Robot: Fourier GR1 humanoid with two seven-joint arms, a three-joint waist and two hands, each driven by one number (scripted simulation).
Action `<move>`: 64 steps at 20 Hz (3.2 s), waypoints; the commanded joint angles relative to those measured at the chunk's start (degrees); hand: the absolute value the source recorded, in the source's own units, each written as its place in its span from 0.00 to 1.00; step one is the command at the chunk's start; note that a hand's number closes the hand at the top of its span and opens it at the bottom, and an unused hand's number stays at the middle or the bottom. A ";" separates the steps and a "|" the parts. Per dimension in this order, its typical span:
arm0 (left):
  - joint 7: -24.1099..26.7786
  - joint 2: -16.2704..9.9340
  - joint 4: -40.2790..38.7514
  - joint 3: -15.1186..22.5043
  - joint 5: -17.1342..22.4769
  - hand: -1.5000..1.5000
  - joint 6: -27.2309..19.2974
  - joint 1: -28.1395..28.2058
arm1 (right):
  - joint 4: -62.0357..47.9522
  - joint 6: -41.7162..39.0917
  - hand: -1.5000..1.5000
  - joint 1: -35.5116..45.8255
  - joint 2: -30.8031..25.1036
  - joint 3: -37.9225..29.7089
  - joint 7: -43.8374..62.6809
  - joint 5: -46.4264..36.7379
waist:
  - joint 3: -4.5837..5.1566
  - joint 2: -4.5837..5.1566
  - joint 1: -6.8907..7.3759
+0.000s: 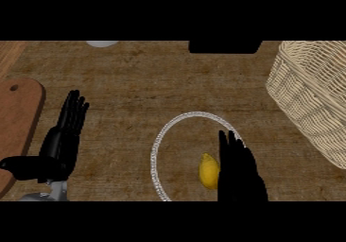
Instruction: Pick the lemon from the placemat and place it in the basket
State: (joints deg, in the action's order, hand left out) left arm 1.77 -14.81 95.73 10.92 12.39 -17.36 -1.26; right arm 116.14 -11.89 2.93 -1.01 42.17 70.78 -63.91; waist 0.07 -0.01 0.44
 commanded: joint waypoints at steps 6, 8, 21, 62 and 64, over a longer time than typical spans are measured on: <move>-0.32 -1.37 -1.69 -2.93 0.64 0.50 2.24 -1.24 | -4.85 0.07 0.00 3.52 0.96 -0.07 12.64 -0.89 | -0.01 0.04 -0.10; -0.27 -0.83 0.37 -2.34 0.49 0.50 2.08 1.00 | -5.44 2.04 0.00 2.95 0.96 0.69 12.23 -1.76 | -0.03 -0.06 0.00; -3.10 1.71 0.62 -1.96 -1.56 0.50 0.63 -0.90 | -13.25 7.57 0.00 -0.31 0.97 -0.12 8.14 -0.42 | -0.07 -0.04 -0.30; 2.43 7.39 -5.87 -5.96 -6.72 0.50 5.47 -2.02 | -31.01 11.23 1.00 4.51 0.98 -2.36 -4.56 2.99 | -0.05 0.03 -0.53; -5.64 5.03 -0.57 -7.90 -4.96 0.50 5.86 -4.28 | -30.75 9.37 1.00 6.99 0.99 -4.81 -5.39 2.38 | -0.07 -0.01 -0.45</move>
State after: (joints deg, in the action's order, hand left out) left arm -0.53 -9.60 95.40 4.65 7.56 -11.04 -1.63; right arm 85.20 0.63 7.56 -0.54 38.32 60.88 -60.17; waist 0.13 -0.29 0.10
